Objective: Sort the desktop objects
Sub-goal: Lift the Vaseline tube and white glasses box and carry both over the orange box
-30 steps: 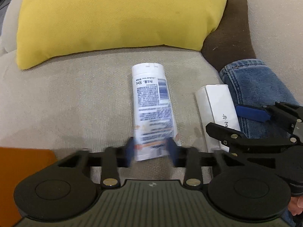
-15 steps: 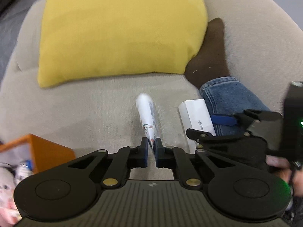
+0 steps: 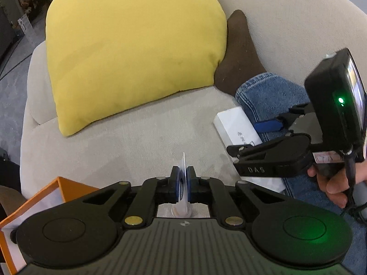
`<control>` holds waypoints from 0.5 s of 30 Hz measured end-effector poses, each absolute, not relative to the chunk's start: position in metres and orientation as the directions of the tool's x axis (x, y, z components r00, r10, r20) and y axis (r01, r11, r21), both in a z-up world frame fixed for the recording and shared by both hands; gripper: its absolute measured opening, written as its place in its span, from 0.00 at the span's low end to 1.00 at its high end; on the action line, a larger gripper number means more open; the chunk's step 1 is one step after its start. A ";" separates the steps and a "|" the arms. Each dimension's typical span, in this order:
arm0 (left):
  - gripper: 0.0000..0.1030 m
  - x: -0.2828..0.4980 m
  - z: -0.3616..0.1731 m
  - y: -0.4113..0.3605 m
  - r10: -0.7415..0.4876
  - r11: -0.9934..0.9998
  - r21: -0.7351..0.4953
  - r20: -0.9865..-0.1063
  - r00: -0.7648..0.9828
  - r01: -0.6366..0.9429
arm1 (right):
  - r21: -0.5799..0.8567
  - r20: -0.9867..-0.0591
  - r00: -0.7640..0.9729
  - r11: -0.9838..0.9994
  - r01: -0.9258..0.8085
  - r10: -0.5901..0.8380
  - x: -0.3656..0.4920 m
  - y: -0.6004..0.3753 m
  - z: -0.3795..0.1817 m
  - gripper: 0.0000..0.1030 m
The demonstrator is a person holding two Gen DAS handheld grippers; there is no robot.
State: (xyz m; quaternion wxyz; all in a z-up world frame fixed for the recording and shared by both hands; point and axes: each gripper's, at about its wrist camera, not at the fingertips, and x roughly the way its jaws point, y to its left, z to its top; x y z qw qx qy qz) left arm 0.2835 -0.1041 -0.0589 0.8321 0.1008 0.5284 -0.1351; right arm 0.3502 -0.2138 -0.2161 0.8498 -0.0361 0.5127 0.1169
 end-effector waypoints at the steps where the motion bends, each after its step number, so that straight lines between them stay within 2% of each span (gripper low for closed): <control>1: 0.06 0.283 -0.059 -0.104 -0.120 0.942 0.022 -0.910 0.396 0.336 | 0.057 -0.880 0.447 0.970 -0.236 0.161 0.350 -0.214 -0.216 0.61; 10: 0.15 0.268 -0.072 -0.106 -0.070 0.936 0.067 -0.927 0.368 0.347 | 0.040 -0.885 0.441 0.970 -0.241 0.146 0.348 -0.210 -0.216 0.61; 12: 0.15 0.264 -0.075 -0.105 -0.051 0.934 0.089 -0.925 0.376 0.347 | 0.033 -0.891 0.431 0.968 -0.250 0.142 0.346 -0.207 -0.216 0.63; 15: 0.15 0.262 -0.074 -0.103 -0.059 0.937 0.077 -0.926 0.374 0.339 | 0.044 -0.898 0.412 0.961 -0.271 0.158 0.344 -0.202 -0.217 0.71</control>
